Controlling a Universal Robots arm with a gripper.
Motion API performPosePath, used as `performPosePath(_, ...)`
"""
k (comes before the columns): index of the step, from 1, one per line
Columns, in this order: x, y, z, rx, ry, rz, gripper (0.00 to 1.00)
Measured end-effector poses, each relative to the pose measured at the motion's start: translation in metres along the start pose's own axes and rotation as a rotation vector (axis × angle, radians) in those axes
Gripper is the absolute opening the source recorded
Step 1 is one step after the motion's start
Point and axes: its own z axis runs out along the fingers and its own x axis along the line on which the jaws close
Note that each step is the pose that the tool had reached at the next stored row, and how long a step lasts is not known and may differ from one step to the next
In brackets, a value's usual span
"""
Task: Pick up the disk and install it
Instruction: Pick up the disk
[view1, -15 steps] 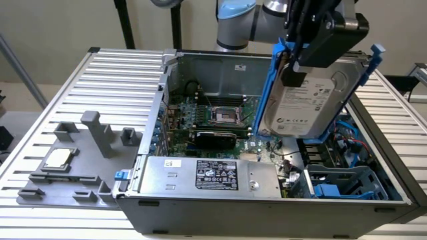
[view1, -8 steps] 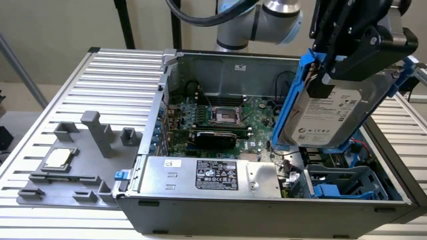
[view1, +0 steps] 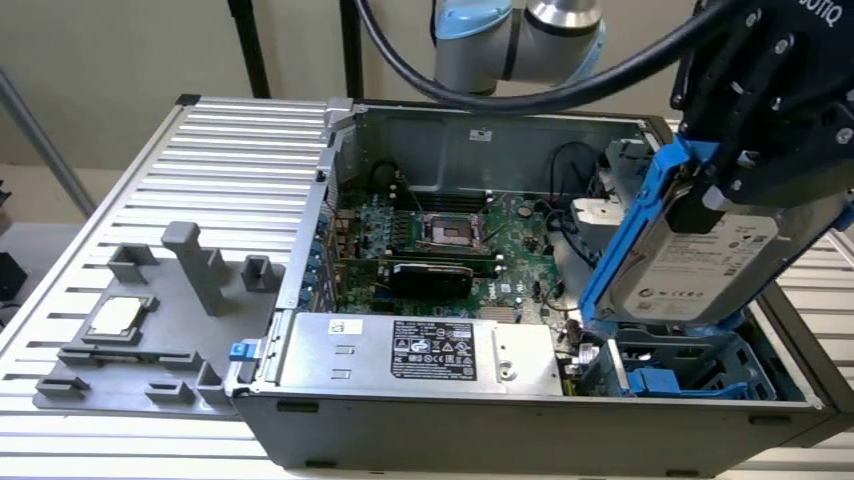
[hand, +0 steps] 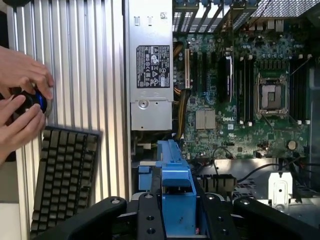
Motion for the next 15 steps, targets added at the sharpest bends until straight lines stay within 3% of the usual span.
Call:
performPosePath(5, 0.008, -0.0174, 0.0086, 0.0000, -0.0002, 0.000, 0.33)
performPosePath(12, 0.008, -0.0422, 0.0206, -0.0001, 0.0000, -0.001, 0.33)
performPosePath(15, 0.009, -0.0460, 0.0255, -0.0001, -0.0004, -0.001, 0.33)
